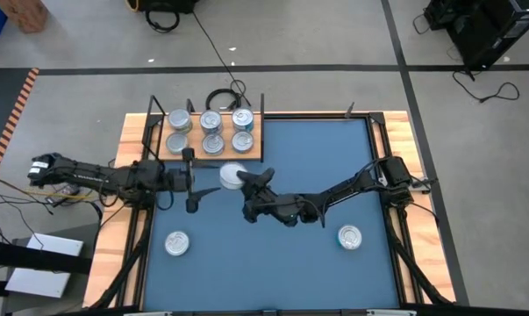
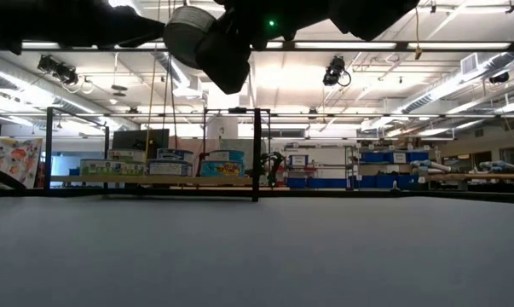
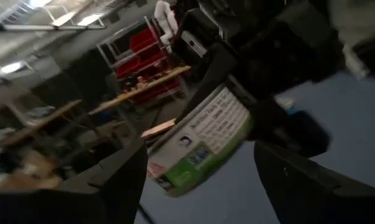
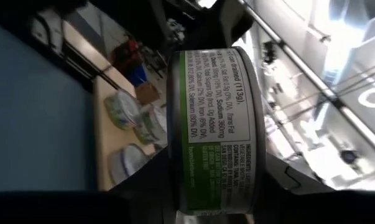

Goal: Stack canned seafood by type on shelf
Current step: Stack the green tuna can on top of the green tuna can on the shelf

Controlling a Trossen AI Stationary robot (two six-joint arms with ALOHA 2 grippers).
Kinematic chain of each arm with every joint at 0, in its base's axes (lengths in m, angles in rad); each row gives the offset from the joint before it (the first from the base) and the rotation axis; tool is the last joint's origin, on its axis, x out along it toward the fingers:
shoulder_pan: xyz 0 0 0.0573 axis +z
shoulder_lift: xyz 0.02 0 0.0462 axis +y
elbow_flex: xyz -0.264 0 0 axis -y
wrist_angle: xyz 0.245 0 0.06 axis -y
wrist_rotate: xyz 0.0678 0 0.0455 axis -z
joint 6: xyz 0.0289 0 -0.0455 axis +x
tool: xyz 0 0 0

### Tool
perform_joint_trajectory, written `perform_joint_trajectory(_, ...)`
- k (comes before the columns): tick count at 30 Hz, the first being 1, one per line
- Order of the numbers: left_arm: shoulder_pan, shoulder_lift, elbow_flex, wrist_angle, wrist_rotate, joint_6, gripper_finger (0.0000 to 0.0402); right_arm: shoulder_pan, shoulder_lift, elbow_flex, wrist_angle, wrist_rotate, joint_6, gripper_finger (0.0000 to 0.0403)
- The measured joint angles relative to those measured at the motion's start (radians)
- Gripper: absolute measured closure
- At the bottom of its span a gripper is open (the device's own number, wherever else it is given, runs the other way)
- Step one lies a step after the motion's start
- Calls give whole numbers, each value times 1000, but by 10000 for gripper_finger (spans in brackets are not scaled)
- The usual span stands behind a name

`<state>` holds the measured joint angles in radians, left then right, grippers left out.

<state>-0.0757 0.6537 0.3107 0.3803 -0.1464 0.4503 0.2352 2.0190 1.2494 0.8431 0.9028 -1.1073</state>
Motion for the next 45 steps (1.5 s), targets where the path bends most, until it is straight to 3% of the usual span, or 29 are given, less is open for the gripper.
perform_joint_trajectory(6, -160, 1, 0, 18, -238, 179, 108, 0, -1, 0, -62, -77, 116, 259)
perform_joint_trajectory(12, -246, 33, 38, -60, -284, 194, 108, 2, -1, 0, -95, -162, 169, 259)
perform_joint_trajectory(20, -320, 197, 137, -195, -370, 205, 108, 15, -2, 1, -101, -210, 226, 259)
perform_joint_trajectory(28, -416, 341, 291, -323, -571, 219, 113, 14, -2, 6, -103, -217, 247, 259)
perform_joint_trajectory(36, -516, 387, 460, -594, -704, 94, 178, 16, -2, 6, -103, -218, 252, 259)
perform_joint_trajectory(41, -519, 414, 482, -711, -722, 11, 225, 17, -1, 6, -113, -225, 252, 259)
perform_joint_trajectory(45, -522, 444, 483, -723, -736, -7, 236, 19, 1, 3, -129, -224, 256, 259)
